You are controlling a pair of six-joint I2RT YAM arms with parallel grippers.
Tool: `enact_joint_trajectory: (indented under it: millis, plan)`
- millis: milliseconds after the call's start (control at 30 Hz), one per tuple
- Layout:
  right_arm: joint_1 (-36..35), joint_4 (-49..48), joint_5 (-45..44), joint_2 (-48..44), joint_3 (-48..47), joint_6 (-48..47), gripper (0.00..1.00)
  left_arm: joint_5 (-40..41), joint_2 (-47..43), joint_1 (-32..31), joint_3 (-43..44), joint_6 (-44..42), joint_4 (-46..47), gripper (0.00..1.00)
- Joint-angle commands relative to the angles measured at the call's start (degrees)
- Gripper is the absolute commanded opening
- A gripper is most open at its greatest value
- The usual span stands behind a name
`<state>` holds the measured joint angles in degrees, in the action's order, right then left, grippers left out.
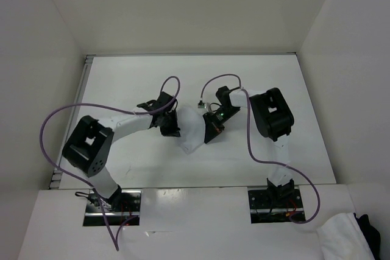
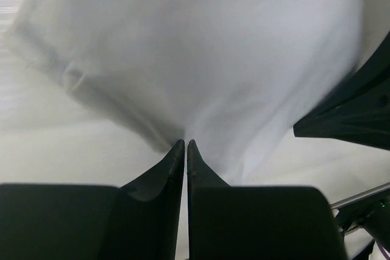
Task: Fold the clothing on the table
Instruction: Fold the skirt
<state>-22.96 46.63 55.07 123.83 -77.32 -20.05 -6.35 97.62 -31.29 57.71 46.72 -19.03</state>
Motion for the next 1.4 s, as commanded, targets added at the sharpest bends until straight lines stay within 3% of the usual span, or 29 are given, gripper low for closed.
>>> enact_joint_trajectory:
  millis: [0, 33, 200, 333, 533, 667, 800, 1000, 1100, 1300, 1367]
  plan:
    - [1.52, 3.52, 5.37, -5.87, 0.67, -10.42, 0.00, 6.69, -9.54, -0.09, 0.37, -1.01, -4.18, 0.10]
    - [2.30, 4.08, 8.27, -7.01, 1.20, -12.18, 0.00, 7.83, -11.21, -0.61, 0.38, -1.02, -4.79, 0.12]
    - [2.31, -0.05, 6.46, -6.33, 2.09, -8.08, 0.00, 11.18, -17.20, 0.70, 0.29, -2.41, -3.57, 0.26]
    - [2.31, -0.04, 5.40, -0.35, -0.02, -4.65, 0.00, 11.89, -12.30, 1.23, -0.41, -3.74, -2.43, 0.24]
    - [2.31, -2.69, 0.66, 1.59, -0.12, 0.19, 0.00, 11.27, -1.84, 1.23, 0.21, -3.04, 1.97, 0.18]
    - [2.83, -1.65, 2.49, -1.65, 0.41, -1.56, 0.00, 15.04, 0.02, 1.23, 1.70, -1.73, -0.83, 0.18]
    - [2.83, 0.21, 10.14, -8.94, 0.94, -6.31, 0.00, 18.56, -1.55, 1.23, 1.70, -1.19, -2.77, 0.17]
    - [-3.92, -3.64, 10.51, -13.44, -1.07, -3.35, 0.00, 18.57, -0.43, 1.23, 3.01, -1.19, -3.29, 0.17]
    - [-7.97, -6.37, 4.36, -10.11, -4.06, 2.29, 0.00, 18.57, 0.81, 1.23, 3.02, -0.66, -3.30, 0.17]
    - [-12.90, 3.64, 3.29, 3.51, -14.96, -0.60, 0.00, 17.60, 0.81, 1.23, 3.54, -0.66, -2.94, 0.17]
    - [-14.21, -0.98, 0.41, 4.14, -15.49, 4.30, 0.00, 18.13, 0.29, 1.23, 3.55, -1.28, -2.95, 0.17]
